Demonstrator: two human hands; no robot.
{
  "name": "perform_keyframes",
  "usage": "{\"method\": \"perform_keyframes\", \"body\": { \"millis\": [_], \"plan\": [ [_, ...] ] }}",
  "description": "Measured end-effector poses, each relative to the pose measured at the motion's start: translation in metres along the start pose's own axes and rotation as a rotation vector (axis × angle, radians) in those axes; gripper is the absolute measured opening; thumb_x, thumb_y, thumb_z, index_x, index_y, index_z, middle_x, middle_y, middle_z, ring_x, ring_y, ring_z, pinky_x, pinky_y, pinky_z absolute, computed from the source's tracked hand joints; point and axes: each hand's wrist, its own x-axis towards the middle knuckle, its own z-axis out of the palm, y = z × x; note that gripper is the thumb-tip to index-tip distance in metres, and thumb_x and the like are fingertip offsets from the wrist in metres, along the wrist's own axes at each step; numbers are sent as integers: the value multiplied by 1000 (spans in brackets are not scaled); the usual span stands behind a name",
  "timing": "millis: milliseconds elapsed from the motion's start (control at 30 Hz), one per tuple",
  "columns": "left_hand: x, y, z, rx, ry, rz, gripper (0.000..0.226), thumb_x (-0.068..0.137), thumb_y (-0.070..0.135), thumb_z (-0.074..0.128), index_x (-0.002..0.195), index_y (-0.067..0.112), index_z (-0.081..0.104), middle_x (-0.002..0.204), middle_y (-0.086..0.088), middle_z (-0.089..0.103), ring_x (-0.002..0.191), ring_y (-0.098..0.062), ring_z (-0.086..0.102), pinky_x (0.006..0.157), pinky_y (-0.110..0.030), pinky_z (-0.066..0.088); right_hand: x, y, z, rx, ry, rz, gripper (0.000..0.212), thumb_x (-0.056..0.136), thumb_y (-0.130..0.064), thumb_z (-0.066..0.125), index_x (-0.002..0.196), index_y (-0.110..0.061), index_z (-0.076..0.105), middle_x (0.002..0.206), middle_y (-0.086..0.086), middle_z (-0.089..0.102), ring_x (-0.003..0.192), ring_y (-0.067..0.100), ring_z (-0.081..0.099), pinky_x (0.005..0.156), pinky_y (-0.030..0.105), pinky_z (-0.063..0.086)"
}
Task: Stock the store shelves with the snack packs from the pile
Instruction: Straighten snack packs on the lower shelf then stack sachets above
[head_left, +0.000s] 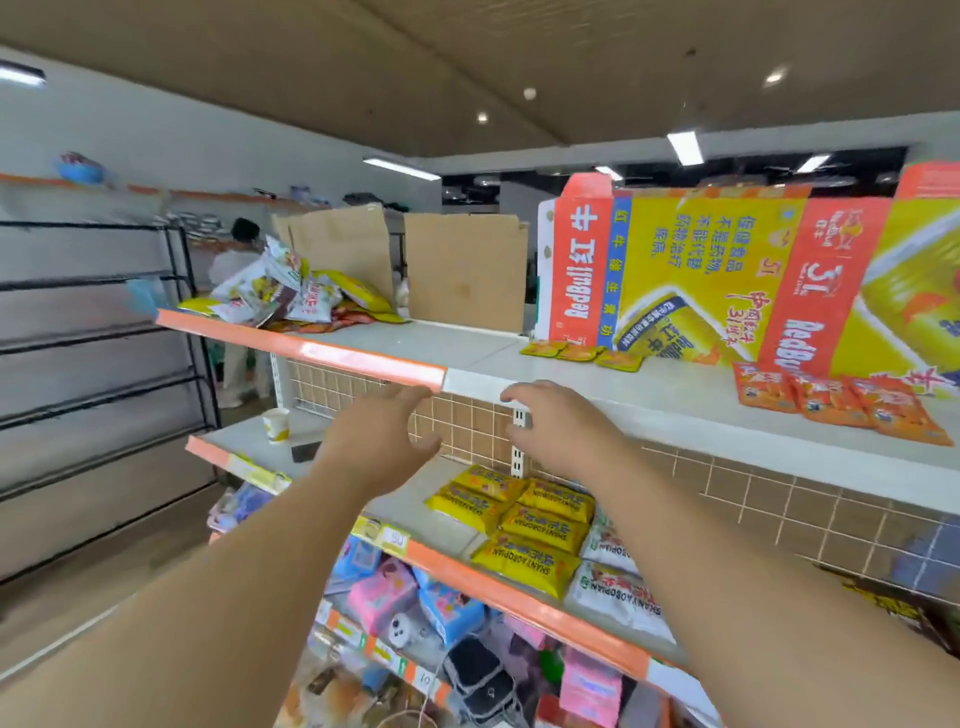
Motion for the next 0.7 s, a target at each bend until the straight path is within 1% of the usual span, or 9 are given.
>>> {"method": "perform_keyframes", "body": {
  "millis": [100,167,233,300,367,467,567,633,700],
  "plan": [
    [18,-26,-42,13,69,-10,60,87,55,63,143,36,48,141,3,55,130,-24,50,104,-43,46,32,-37,-24,19,68,-28,47,91,-32,63,137,-32,55,138,-1,54,122,22,54,96,33,46],
    [28,-42,-63,24,98,-6,61,87,55,62,143,35,49,142,3,56,131,-23,49,104,-42,45,52,-55,-36,41,99,-16,48,91,-33,61,138,-33,55,142,1,53,121,24,55,94,33,48],
    [37,-58,-78,39,91,-8,62,87,58,60,144,37,48,145,4,55,133,-22,48,105,-43,44,73,-70,-44,62,105,-15,50,90,-35,59,140,-34,53,143,2,53,118,25,57,92,34,51],
    [48,-71,-86,63,70,-30,62,88,60,58,145,38,46,146,5,54,133,-21,48,105,-42,45,92,-80,-48,86,106,-30,51,90,-34,60,140,-33,53,144,3,53,117,25,57,93,35,52],
    [60,-82,-87,61,61,-48,61,89,60,56,145,38,45,145,6,54,131,-20,50,103,-42,47,109,-87,-49,85,116,-41,51,90,-32,60,140,-32,54,143,3,53,115,25,58,91,33,52],
    [81,-97,-77,53,51,-55,61,88,62,54,143,40,46,143,9,55,129,-18,52,102,-42,47,136,-91,-41,89,107,-55,47,88,-31,60,135,-34,57,138,3,55,100,24,62,81,33,54],
    [108,-108,-64,103,8,-56,60,88,63,54,144,41,45,144,9,55,130,-18,51,104,-41,46,167,-87,-31,85,82,-68,42,89,-33,60,131,-35,59,135,2,57,96,23,61,81,34,54],
    [129,-113,-57,131,-15,-37,58,89,61,54,142,42,47,141,10,57,126,-17,54,100,-39,48,192,-81,-24,86,68,-72,40,90,-35,60,130,-34,59,133,2,57,96,22,61,82,35,53],
    [155,-120,-49,131,-18,-16,51,89,59,54,137,42,52,133,11,60,118,-17,57,95,-38,50,218,-75,-19,103,65,-77,39,90,-36,61,129,-34,60,130,1,59,93,21,61,81,34,53]
  ]
}}
